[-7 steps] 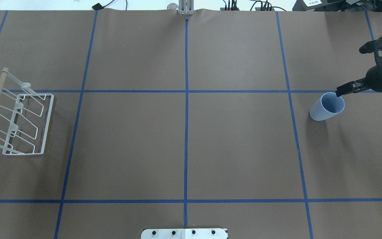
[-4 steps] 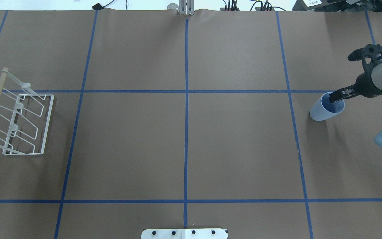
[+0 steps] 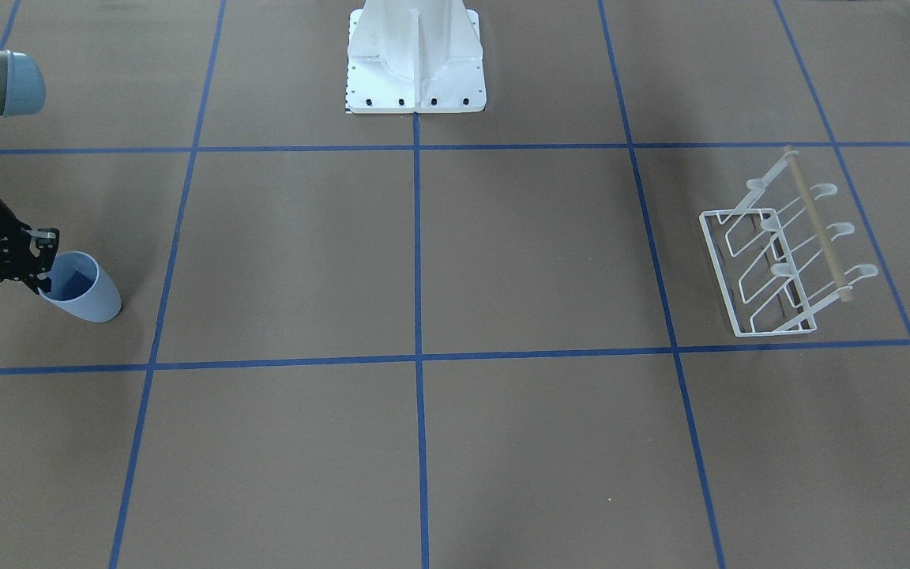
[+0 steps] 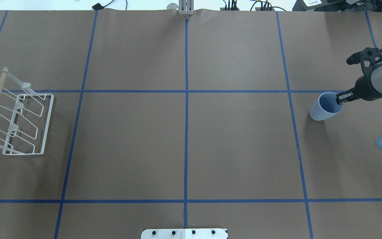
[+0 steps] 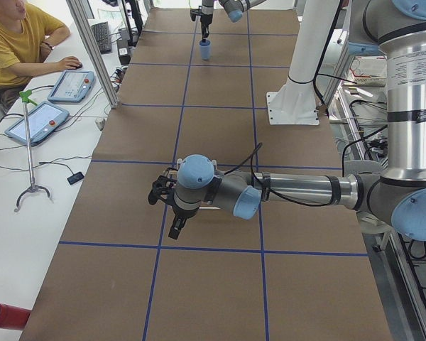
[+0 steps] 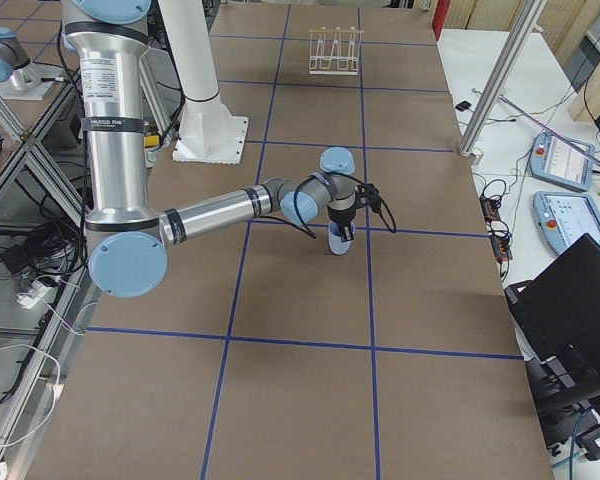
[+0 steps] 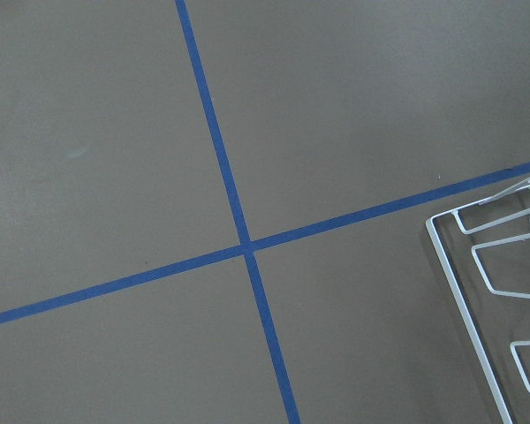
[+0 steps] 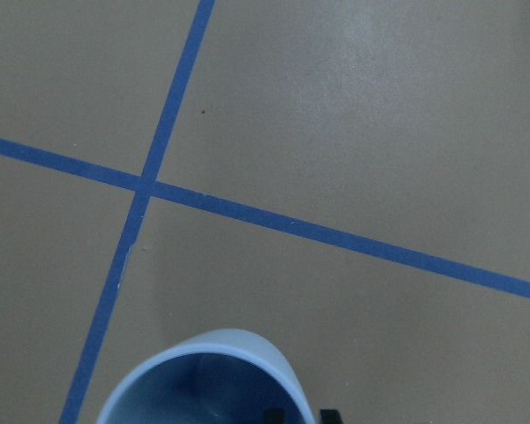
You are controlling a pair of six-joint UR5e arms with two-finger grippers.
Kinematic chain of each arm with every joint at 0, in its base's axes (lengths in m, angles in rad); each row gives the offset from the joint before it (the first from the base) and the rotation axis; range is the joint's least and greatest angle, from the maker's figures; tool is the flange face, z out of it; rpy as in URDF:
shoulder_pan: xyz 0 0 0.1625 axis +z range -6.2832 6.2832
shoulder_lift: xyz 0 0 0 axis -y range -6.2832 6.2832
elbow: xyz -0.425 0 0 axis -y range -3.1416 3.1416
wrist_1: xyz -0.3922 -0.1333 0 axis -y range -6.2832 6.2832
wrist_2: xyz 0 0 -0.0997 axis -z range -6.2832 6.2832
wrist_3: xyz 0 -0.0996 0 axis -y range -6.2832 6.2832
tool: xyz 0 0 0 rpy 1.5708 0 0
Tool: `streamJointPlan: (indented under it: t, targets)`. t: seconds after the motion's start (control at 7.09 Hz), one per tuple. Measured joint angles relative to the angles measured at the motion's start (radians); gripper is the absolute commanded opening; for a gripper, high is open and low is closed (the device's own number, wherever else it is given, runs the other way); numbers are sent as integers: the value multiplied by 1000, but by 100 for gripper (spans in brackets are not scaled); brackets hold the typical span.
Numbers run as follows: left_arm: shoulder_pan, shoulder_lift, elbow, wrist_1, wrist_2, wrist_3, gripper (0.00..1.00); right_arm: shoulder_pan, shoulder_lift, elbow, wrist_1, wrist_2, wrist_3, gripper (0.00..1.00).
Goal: Hang cup on cup holder
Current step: 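Grip the cup rim with the right gripper and lift it toward the center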
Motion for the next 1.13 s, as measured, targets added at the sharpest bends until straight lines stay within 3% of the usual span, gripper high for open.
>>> streamJointPlan:
  t: [0.28,0.71,0.99,1.13]
  targets:
    - [0,1,-3,-3,0,-1,98,34,20,19,-3,47,2,0]
    - [0,-35,-29,-25,-1,-22,98,84,151,21,-1,142,74,0]
    - [0,-70,-75,-79,-3,-188,98,83,229,21,36,187,170,0]
    - [1,-79,-91,-146,-4,-312,98,76,242,17,109,196,235,0]
